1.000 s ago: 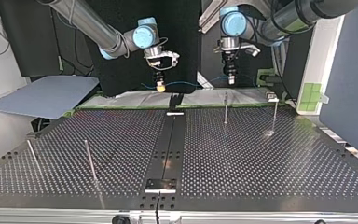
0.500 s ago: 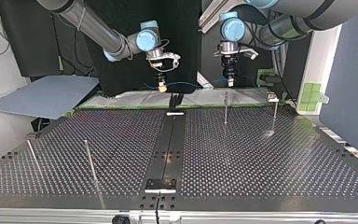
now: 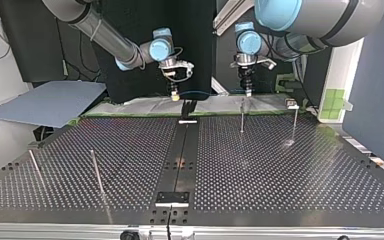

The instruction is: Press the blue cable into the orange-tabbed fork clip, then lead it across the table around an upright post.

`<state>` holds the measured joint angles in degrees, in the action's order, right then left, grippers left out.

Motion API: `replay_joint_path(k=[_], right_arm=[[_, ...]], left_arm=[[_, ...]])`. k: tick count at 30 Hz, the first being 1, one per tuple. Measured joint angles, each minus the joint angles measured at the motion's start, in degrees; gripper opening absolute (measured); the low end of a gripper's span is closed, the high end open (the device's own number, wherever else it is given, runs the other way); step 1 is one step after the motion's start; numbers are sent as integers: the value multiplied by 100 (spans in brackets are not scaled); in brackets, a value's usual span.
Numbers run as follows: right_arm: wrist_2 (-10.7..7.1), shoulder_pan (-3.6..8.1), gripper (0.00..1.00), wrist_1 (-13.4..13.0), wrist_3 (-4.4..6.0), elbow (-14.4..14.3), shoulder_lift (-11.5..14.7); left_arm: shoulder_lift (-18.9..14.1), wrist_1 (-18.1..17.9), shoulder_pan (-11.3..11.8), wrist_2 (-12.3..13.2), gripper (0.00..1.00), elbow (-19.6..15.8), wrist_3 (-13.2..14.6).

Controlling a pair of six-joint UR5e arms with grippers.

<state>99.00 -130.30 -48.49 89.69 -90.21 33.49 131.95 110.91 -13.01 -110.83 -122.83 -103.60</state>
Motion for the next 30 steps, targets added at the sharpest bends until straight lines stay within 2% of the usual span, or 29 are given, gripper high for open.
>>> replay_joint_path(k=[8, 18, 24, 30], right_arm=[[-9, 17, 0, 176, -4, 157, -6], [-9, 69, 0, 255, -109, 181, -10], [-9, 87, 0, 193, -79, 182, -26], [-35, 122, 0, 122, -34, 202, -53]], left_arm=[[42, 79, 144, 139, 2, 116, -174], [44, 174, 309, 212, 2, 123, -201], [44, 273, 401, 212, 2, 154, -124], [44, 467, 436, 289, 2, 335, -105]])
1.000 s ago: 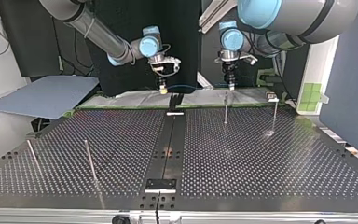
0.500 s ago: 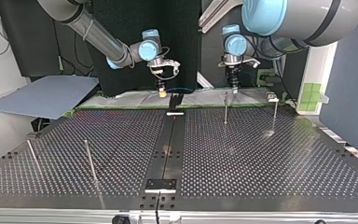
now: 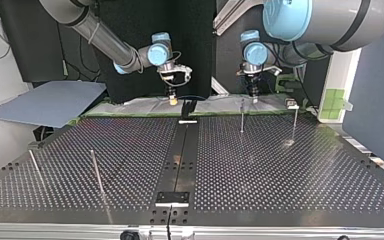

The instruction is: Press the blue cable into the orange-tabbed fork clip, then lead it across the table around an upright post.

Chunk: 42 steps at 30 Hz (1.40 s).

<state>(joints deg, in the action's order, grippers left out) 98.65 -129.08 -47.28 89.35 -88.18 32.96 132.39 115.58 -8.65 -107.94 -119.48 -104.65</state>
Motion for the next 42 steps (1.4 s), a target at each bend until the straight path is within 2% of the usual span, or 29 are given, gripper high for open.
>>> replay_joint_path(k=[7, 12, 18, 24, 32, 42], right_arm=[[-31, 51, 0, -16, 30, 76, -62], [-35, 83, 0, 147, 31, 264, -274], [-37, 91, 0, 217, 32, 400, -456], [-34, 104, 0, 211, 31, 428, -475], [-43, 139, 0, 228, 0, 456, -477], [-47, 202, 0, 230, -14, 495, -480]], left_arm=[[0, 125, 55, 152, 2, 105, -58], [0, 142, 92, 139, 2, 108, -73], [4, 148, 128, 127, 2, 111, -86], [18, 131, 190, 152, 2, 144, -215], [244, 115, 232, 182, 2, 332, -325], [270, 125, 331, 291, 2, 507, -383]])
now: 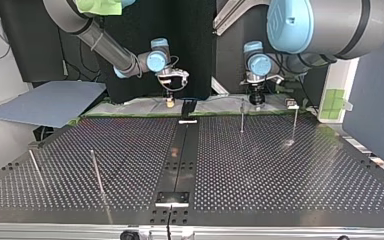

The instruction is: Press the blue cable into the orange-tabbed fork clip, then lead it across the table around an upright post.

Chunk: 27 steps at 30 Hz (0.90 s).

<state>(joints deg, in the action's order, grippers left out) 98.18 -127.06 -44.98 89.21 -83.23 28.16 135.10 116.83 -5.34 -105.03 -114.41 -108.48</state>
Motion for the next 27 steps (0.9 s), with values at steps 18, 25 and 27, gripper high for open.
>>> replay_joint_path(k=[18, 25, 27], right_arm=[[-5, 219, 0, 420, -15, 454, 5], [-4, 297, 0, 476, -23, 519, 3], [-7, 309, 0, 478, -24, 521, 3]], left_arm=[[2, 297, 227, 203, 2, 379, -28], [1, 299, 311, 217, 24, 394, -22], [1, 294, 324, 214, 48, 394, -14]])
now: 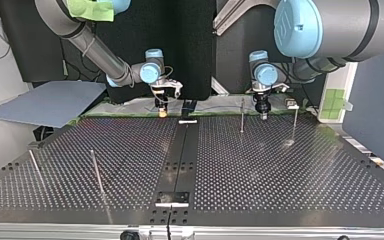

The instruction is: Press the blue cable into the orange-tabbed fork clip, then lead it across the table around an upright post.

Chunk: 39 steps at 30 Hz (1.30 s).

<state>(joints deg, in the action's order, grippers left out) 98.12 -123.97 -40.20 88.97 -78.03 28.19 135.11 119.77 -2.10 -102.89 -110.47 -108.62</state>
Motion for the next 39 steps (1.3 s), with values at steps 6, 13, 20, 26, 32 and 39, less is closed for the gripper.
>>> replay_joint_path(k=[6, 13, 20, 26, 32, 39], right_arm=[[-2, 28, 0, 2, 0, 1, -1], [2, 34, 0, -1, 0, 25, -2], [-10, 35, 0, 12, -1, 43, -2], [-11, 50, 0, 8, 0, 52, -1], [-18, 77, 0, 43, -1, 87, -1], [-20, 90, 0, 150, -1, 96, -2]], left_arm=[[0, -5, 13, -14, 100, 1, 8], [-6, 204, 14, 60, 100, -13, 202], [-9, 566, 4, 277, 100, -171, 490], [-14, 912, 4, 614, 100, -447, 554], [-37, 1104, 15, 918, 100, -641, 576], [-218, 1081, 33, 1222, 100, -849, 581]])
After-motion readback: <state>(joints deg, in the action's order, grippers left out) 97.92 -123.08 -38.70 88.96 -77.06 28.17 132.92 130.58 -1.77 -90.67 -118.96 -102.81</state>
